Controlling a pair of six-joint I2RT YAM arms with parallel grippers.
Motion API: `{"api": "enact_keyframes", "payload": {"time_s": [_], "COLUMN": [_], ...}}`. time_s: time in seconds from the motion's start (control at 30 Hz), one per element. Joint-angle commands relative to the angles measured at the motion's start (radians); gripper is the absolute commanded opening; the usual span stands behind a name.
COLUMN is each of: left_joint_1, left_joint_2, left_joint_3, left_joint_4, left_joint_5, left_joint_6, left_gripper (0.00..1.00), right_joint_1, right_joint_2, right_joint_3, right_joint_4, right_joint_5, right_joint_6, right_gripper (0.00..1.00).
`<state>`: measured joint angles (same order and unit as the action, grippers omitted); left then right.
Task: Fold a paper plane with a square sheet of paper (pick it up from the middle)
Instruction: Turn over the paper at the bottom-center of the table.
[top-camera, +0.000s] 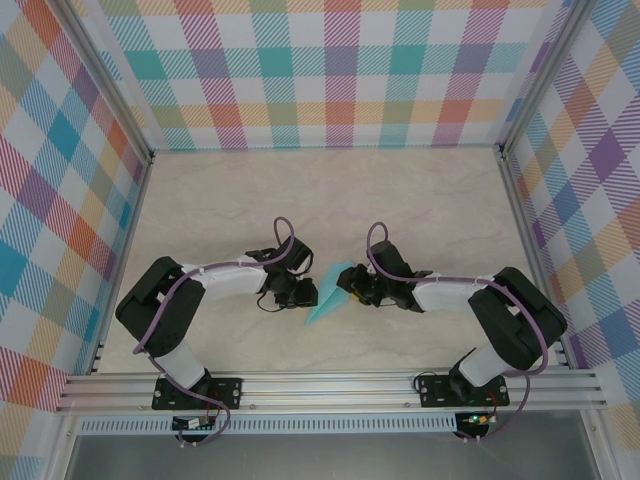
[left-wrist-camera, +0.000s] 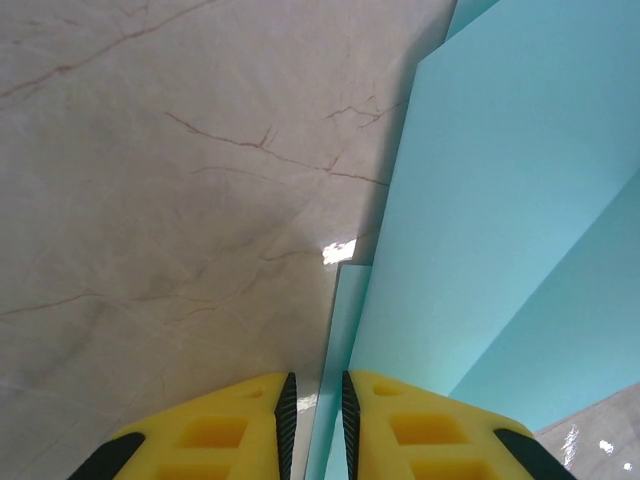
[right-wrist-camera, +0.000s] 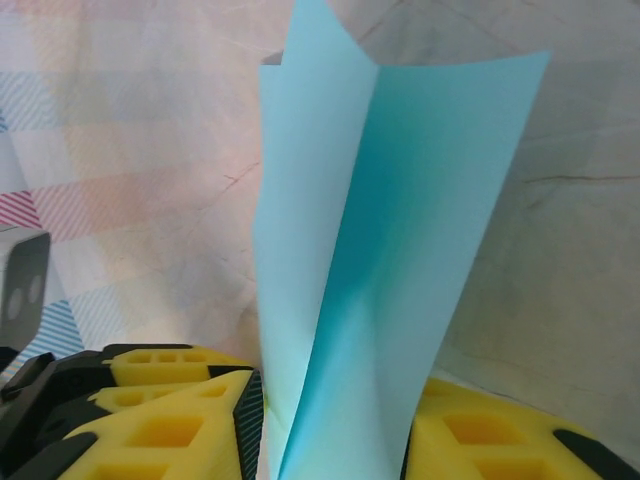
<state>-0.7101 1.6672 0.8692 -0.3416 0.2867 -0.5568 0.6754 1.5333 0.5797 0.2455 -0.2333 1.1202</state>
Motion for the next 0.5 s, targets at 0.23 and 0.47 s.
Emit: {"api": "enact_keyframes", "payload": {"time_s": [0.23, 0.47], "left_joint_1": [-0.005, -0.003], "left_joint_2": [0.024, 0.010], "left_joint_3": [0.001, 0.001], "left_joint_4": [0.023, 0.016], "left_joint_5": [0.036, 0.033], "left_joint_6": [0.005, 0.002], "left_gripper": [0.22, 0.22], "right_joint_1": [0.005, 0.014], "right_joint_2": [0.063, 0.134], "right_joint_3": [0.040, 0.102], "right_joint_4": [0.065, 0.101], "right_joint_5": [-0.035, -0.063], "right_joint_6": [0.001, -0.018], "right_gripper": [0.43, 0.36]}}
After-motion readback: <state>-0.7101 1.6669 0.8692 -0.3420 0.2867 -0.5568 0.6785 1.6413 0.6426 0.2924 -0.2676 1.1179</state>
